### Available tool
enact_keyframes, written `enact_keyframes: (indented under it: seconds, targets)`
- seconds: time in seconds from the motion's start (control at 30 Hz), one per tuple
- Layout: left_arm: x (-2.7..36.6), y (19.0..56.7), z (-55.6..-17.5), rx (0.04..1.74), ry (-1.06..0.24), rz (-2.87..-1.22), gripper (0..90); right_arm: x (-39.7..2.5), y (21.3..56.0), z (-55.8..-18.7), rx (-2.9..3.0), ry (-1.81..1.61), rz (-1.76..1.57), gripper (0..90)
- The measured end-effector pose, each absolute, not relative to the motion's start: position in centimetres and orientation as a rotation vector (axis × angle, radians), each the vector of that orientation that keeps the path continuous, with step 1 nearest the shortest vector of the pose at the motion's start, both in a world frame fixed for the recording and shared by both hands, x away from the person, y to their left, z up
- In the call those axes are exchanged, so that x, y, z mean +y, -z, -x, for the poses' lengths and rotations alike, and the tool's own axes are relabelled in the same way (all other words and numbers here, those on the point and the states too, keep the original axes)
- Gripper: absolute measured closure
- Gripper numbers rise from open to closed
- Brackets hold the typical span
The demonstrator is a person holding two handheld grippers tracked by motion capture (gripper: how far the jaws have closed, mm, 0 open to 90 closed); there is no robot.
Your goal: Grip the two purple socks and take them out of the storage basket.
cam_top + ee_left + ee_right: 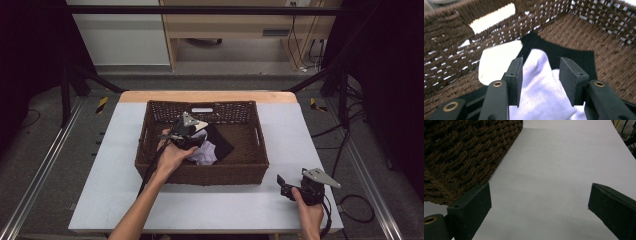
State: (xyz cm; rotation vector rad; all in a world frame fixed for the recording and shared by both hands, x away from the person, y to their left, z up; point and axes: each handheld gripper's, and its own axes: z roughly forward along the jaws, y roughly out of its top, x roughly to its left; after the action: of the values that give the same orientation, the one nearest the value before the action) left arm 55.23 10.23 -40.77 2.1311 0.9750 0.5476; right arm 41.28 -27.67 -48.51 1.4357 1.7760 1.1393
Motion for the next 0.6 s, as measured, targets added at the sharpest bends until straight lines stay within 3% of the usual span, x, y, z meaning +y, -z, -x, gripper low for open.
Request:
enact_keyframes:
  seconds: [0.4, 0.5, 0.6]
  targets:
    - [9.3, 42.0, -55.4, 0.986, -0.547, -2.224, 48.3, -27.7, 48.5, -41.3, 1.775, -1.14, -1.435, 5.1]
    - [9.2, 42.1, -55.5, 0.998, -0.534, -2.24, 51.5, -27.7, 48.5, -41.3, 1.775, -1.142, -1.437, 5.1]
    - [9.3, 42.2, -55.6, 1.01, -0.519, -2.261, 61.0, -27.7, 48.5, -41.2, 1.774, -1.141, -1.436, 5.1]
